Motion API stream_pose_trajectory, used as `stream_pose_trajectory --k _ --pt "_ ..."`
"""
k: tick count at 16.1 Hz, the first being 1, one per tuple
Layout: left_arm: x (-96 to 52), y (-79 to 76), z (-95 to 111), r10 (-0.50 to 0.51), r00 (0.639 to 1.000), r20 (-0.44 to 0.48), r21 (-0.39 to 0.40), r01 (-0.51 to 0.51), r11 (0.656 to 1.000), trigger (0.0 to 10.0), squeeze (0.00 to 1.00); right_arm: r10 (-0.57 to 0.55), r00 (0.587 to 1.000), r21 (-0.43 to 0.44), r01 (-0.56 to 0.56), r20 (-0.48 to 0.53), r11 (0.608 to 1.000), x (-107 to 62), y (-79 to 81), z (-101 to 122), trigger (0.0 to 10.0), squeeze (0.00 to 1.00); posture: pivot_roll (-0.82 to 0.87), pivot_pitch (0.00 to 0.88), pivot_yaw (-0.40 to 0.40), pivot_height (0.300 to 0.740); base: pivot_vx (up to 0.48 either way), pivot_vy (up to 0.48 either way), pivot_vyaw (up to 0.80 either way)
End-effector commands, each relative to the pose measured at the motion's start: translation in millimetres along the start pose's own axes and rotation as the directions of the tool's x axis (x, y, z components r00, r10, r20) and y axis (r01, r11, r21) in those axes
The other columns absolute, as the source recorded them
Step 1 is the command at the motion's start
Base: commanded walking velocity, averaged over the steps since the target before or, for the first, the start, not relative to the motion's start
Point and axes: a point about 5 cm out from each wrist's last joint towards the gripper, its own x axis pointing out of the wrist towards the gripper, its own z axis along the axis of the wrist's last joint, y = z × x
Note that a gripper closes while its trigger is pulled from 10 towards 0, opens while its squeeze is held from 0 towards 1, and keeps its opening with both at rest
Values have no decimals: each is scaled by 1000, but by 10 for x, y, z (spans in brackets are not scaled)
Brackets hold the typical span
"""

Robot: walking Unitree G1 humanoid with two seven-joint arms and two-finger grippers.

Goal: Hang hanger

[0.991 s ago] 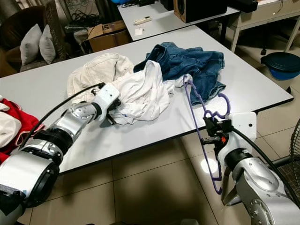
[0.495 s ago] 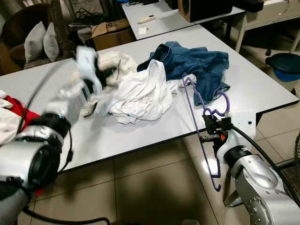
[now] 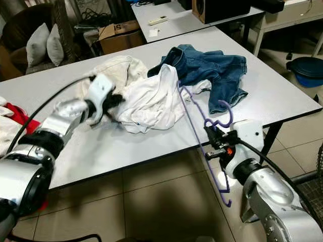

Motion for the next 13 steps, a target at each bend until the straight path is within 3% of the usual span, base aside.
stream_pose_trajectory --k 1,4,6,7,8,9,10,13 --pt "-74 73 -90 12 999 -44 18 -12 1000 10000 1000 59 998 -14 -59 22 998 -6 83 41 10000 0 -148 0 202 740 0 0 0" --pt "-112 77 -241 56 993 -108 65 -49 997 10000 1000 112 994 -33 -111 5 993 11 106 25 10000 0 -139 0 191 740 0 0 0" --pt "-114 79 -256 71 991 -113 64 -64 996 10000 1000 114 993 -34 -114 6 993 13 106 26 10000 0 -139 0 190 740 0 0 0" --pt "-101 37 -291 55 992 -117 28 -52 998 10000 1000 120 993 -35 -119 5 992 15 108 25 10000 0 -143 0 194 740 0 0 0" --pt "-75 -28 -332 35 993 -115 -30 -39 999 10000 776 123 992 -37 -122 4 992 9 114 24 10000 0 -151 0 197 740 0 0 0" --pt "-65 -48 -346 34 993 -115 -53 -40 998 10000 776 123 992 -37 -123 3 992 5 115 25 10000 0 -153 0 199 740 0 0 0" --pt "-59 -65 -362 34 993 -112 -80 -43 996 10000 0 126 992 -37 -126 0 991 -2 117 20 10000 0 -157 0 199 740 0 0 0" --pt "-55 -189 -539 10 985 -170 -125 -32 992 10000 0 141 990 -42 -141 -11 989 -10 138 6 10000 0 -160 0 195 740 0 0 0"
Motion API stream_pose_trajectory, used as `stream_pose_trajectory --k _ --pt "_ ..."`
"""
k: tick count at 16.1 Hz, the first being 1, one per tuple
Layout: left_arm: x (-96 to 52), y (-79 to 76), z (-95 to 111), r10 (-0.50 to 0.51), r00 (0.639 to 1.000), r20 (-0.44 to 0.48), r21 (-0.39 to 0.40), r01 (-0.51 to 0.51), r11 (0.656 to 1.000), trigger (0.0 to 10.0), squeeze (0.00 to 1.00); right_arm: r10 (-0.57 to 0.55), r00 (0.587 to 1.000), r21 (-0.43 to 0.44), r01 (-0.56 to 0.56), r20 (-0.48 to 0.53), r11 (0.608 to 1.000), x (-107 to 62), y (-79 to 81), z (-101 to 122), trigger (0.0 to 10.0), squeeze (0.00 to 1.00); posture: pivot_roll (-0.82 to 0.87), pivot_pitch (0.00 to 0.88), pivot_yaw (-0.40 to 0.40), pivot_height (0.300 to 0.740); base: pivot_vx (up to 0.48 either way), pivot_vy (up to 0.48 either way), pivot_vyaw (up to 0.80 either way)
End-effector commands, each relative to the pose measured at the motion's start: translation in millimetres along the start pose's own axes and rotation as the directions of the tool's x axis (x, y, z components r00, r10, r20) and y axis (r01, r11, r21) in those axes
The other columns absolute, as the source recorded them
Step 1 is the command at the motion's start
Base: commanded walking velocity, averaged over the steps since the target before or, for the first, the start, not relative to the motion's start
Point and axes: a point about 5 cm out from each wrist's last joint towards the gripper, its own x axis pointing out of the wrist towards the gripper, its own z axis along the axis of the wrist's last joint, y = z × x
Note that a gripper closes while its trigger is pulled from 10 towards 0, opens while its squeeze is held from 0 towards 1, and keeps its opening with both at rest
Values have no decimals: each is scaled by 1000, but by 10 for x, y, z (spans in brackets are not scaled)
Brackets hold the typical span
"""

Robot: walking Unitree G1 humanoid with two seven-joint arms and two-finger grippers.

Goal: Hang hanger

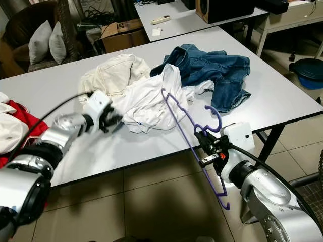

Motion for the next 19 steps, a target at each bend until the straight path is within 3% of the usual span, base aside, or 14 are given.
stream_pose_trajectory --k 1,2,3,6,9,15,18,19 --pt "-24 15 -121 24 999 -45 -28 -25 999 9451 0 35 999 -10 -35 24 999 -6 63 38 10000 0 -161 0 194 740 0 0 0" --pt "-11 7 -138 61 997 -52 -32 -63 997 1373 0 40 999 -14 -40 24 999 -2 57 46 10000 0 -159 0 187 740 0 0 0" --pt "-5 7 -145 89 995 -51 -45 -91 995 0 0 43 999 -17 -43 23 999 1 51 49 10000 0 -159 0 184 740 0 0 0" --pt "20 -10 -99 125 992 -16 -72 -126 989 0 0 60 998 -31 -59 21 998 -12 33 75 10000 0 -166 0 186 740 0 0 0" --pt "62 -41 21 189 979 79 -165 -174 971 0 0 87 996 -61 -86 6 994 -24 27 105 10000 0 -170 0 153 740 0 0 0" --pt "55 -31 147 208 959 190 -285 -149 947 0 0 130 991 -37 -130 17 991 -104 55 115 10000 0 -172 0 123 740 0 0 0" --pt "-23 106 329 178 945 274 -303 -90 949 0 0 174 984 -90 -171 26 981 -162 65 191 10000 0 -156 0 111 740 0 0 0" --pt "-78 208 391 181 938 296 -351 -69 934 0 0 213 977 -98 -210 20 973 -128 122 182 10000 0 -152 0 129 740 0 0 0"
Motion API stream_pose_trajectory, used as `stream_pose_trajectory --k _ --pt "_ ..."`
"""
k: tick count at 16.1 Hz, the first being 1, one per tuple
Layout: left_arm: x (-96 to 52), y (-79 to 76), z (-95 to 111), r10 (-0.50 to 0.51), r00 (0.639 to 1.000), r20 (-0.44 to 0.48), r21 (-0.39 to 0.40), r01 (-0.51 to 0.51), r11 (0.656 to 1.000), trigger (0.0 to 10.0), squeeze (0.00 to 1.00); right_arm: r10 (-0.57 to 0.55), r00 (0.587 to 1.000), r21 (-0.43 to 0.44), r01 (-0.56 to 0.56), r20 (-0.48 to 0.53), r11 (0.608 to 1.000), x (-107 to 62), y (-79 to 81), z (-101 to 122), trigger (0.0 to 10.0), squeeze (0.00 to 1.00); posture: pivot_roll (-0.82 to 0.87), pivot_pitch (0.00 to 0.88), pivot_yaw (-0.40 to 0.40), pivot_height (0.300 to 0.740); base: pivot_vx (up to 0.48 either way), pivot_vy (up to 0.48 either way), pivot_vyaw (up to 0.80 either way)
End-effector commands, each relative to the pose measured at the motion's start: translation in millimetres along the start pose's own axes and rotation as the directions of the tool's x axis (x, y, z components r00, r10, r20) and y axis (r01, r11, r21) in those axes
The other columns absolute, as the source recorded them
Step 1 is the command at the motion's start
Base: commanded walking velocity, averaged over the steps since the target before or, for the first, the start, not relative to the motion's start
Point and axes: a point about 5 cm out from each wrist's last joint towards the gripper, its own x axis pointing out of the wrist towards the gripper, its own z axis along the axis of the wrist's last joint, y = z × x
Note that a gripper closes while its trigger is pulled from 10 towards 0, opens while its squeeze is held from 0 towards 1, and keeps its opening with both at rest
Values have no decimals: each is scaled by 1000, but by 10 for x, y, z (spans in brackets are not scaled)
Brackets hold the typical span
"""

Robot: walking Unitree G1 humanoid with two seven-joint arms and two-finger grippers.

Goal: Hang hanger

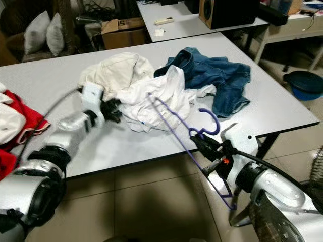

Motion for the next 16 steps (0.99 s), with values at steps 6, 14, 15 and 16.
stream_pose_trajectory --k 6,14,15,16 --pt "84 116 904 21 972 232 -300 51 953 0 0 242 970 32 -242 14 970 74 337 -29 10000 0 -92 0 117 740 0 0 0" --pt "-16 -35 2117 3 859 511 -454 267 850 0 0 46 996 51 -42 -76 998 317 220 -267 10000 0 -64 0 129 740 0 0 0" --pt "-35 -31 2156 2 855 518 -450 270 851 0 0 3 997 52 1 -79 999 308 165 -282 10000 0 -63 0 133 740 0 0 0" --pt "-55 -16 2184 10 853 522 -457 270 847 0 0 -47 995 53 52 -88 997 287 90 -307 10000 0 -61 0 131 740 0 0 0"
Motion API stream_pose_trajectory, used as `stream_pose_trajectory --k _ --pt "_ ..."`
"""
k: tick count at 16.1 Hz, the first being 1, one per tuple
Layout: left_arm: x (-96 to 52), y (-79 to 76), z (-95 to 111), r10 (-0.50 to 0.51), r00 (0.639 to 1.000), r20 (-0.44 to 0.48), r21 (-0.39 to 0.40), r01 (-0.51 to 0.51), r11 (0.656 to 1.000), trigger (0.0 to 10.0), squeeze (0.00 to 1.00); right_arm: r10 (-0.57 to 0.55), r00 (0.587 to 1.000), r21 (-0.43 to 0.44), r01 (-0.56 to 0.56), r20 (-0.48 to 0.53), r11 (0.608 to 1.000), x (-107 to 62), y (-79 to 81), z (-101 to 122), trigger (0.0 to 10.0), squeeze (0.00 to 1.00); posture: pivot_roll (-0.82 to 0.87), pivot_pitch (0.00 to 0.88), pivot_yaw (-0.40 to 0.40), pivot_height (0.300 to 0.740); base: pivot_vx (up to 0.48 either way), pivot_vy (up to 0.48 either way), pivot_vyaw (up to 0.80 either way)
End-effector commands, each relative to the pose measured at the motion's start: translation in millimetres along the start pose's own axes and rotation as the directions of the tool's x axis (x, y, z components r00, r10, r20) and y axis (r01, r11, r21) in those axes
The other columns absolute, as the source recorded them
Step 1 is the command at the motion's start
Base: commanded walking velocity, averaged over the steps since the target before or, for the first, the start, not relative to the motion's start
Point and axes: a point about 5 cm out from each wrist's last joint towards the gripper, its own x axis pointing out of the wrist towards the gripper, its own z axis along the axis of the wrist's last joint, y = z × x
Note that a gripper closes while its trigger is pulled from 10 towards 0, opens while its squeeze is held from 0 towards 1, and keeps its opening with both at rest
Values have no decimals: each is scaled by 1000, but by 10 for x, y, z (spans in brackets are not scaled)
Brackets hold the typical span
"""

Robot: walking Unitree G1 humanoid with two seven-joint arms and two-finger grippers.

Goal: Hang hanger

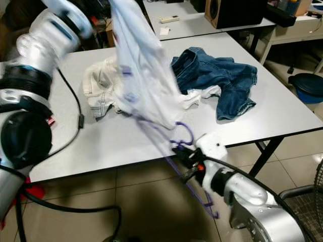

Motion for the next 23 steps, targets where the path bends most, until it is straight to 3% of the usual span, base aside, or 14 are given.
stream_pose_trajectory --k 1,4,6,7,8,9,10,11,12,13,16,19,22,23 --pt "-13 -1 105 11 1000 18 10 -11 1000 0 0 -72 997 -8 72 10 997 -19 -95 16 10000 0 -58 0 128 740 0 0 0" --pt "-66 77 150 38 999 15 74 -39 996 0 0 -96 995 -36 97 12 995 -86 -185 23 10000 0 -67 0 138 740 0 0 0" --pt "-177 249 63 89 995 -38 231 -78 970 0 0 -40 999 -45 41 20 998 -146 -134 47 10000 0 -72 0 139 740 0 0 0" --pt "-351 513 -108 196 974 -109 375 -142 916 0 0 -14 1000 -57 14 9 998 -167 -89 28 10000 0 -80 0 147 740 0 0 0" --pt "-435 642 -160 264 957 -117 409 -196 891 0 0 -5 1000 -58 5 7 998 -172 -72 23 10000 0 -81 0 148 740 0 0 0" --pt "-678 967 -285 436 890 -131 459 -335 823 0 0 12 1000 -53 -11 15 999 -184 -42 24 10000 0 -78 0 145 740 0 0 0" --pt "-786 1089 -335 502 854 -135 485 -385 785 0 0 16 1000 -51 -15 18 999 -187 -34 25 10000 0 -78 0 145 740 0 0 0" --pt "-1031 1313 -522 611 765 -205 545 -430 720 1569 0 18 1000 -48 -16 23 999 -192 -26 26 10000 0 -71 0 143 740 0 0 0" --pt "-1133 1390 -604 651 721 -237 584 -430 688 6863 0 19 1000 -46 -18 24 999 -194 -22 27 10000 0 -68 0 142 740 0 0 0" --pt "-1314 1490 -783 672 672 -312 651 -364 666 10000 1000 28 999 -45 -26 30 999 -185 -12 32 10000 0 -62 0 142 740 0 0 0" --pt "-1322 1478 -789 637 695 -332 714 -256 652 10000 1000 39 998 -47 -37 39 998 -167 -1 49 10000 0 -59 0 144 740 0 0 0" --pt "-1115 1349 -577 592 753 -288 795 -158 586 10000 1000 47 998 -51 -45 48 998 -175 14 63 10000 0 -73 0 158 740 0 0 0" --pt "-824 1101 -542 489 836 -248 776 -131 617 10000 1000 42 998 -50 -39 44 998 -224 25 46 10000 0 -97 0 176 740 0 0 0" --pt "-701 946 -656 382 879 -286 736 -54 674 10000 875 29 999 -50 -27 42 998 -243 17 38 10000 0 -107 0 182 740 0 0 0"
